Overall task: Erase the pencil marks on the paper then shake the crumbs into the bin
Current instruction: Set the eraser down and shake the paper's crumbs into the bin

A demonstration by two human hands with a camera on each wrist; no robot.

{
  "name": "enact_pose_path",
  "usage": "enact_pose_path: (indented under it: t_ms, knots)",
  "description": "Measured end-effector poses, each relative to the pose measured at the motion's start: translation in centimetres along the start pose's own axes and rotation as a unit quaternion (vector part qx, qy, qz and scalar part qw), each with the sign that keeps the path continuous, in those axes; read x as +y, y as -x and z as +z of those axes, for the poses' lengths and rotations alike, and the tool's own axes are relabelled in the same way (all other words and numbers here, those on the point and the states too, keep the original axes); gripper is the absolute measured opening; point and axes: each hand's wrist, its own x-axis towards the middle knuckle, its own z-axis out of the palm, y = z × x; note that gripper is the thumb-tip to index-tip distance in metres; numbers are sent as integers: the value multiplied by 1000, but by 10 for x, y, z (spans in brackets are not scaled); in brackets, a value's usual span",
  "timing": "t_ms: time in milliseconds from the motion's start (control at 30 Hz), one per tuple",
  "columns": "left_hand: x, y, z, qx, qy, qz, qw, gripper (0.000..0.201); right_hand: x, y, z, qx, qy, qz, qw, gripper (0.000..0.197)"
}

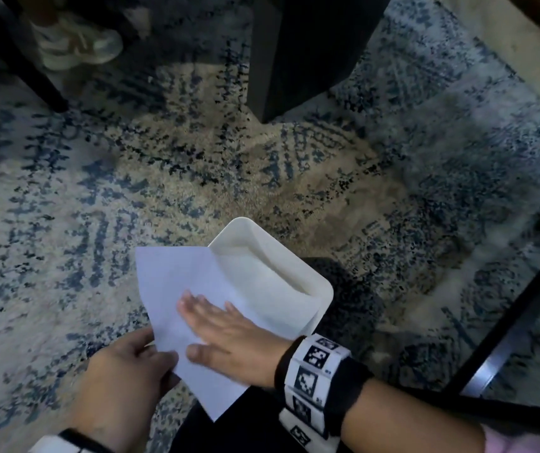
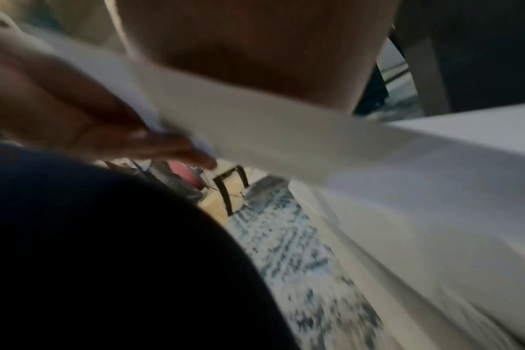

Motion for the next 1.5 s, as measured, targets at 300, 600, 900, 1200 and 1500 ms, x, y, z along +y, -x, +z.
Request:
enact_pose_path:
  t_ms: [300, 600, 900, 1200, 1500]
  knots:
    - [11, 2, 0, -14, 39, -65, 997, 27, 20, -2, -8, 3, -19, 81, 997, 63]
    - [16, -3, -8, -50, 39, -151, 987, 26, 33, -7, -23, 37, -16, 161, 986, 62]
    - [22, 0, -10, -86, 61, -154, 982, 43, 44, -28, -19, -72, 21, 210, 975, 60]
    - [25, 6, -3, -65, 115, -176, 975, 20, -3, -16, -4, -4, -67, 23, 997, 65]
    - [28, 19, -4, -59, 133, -128, 981, 38, 38, -15, -10, -17, -80, 138, 987, 49]
